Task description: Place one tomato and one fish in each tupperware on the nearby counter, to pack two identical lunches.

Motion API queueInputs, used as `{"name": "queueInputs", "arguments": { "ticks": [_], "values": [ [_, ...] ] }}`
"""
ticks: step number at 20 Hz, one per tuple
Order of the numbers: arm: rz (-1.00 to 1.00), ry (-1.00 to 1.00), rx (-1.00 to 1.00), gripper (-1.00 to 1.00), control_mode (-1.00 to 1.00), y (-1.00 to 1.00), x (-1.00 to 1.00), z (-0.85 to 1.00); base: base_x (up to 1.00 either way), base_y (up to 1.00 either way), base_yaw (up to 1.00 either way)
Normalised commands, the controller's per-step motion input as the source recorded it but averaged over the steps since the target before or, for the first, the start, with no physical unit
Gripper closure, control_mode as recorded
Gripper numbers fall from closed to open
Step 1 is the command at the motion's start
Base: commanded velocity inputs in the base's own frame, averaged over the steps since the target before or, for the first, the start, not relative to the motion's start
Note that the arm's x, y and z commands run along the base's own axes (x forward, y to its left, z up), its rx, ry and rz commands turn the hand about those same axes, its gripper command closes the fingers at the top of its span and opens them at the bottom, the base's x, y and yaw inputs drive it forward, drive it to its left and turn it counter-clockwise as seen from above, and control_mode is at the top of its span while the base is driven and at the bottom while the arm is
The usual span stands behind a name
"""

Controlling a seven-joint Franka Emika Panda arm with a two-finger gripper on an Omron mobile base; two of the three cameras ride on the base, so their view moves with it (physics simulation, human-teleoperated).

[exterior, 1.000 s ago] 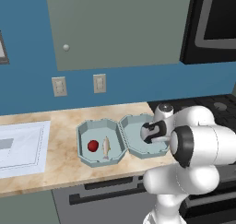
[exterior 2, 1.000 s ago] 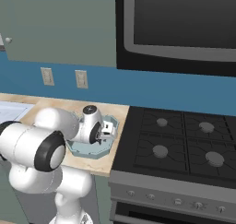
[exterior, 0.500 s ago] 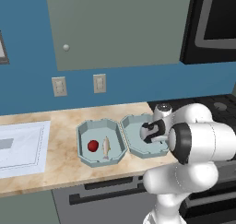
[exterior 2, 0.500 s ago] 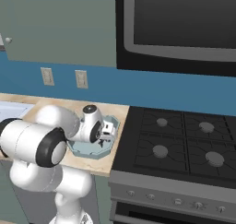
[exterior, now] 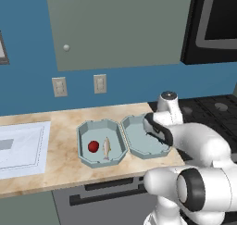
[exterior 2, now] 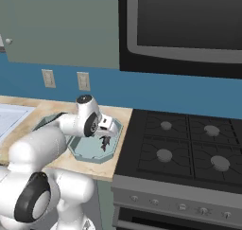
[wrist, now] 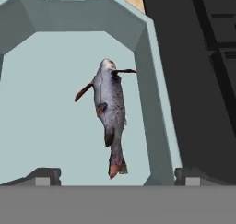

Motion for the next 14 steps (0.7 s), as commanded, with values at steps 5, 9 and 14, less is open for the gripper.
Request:
{"name": "queueInputs", "arguments": {
  "ticks": [5, 9, 14],
  "values": [
    [-0.08, 0.0, 0.0, -1.0, -1.0, 0.0, -0.68, 0.67, 0.0, 0.0, 0.0],
    [-0.05, 0.04, 0.0, -1.0, -1.0, 0.0, -0.7, 0.28, 0.0, 0.0, 0.0],
    [0.0, 0.0, 0.0, -1.0, -1.0, 0.0, -0.89, 0.0, 0.0, 0.0, 0.0]
  ]
}}
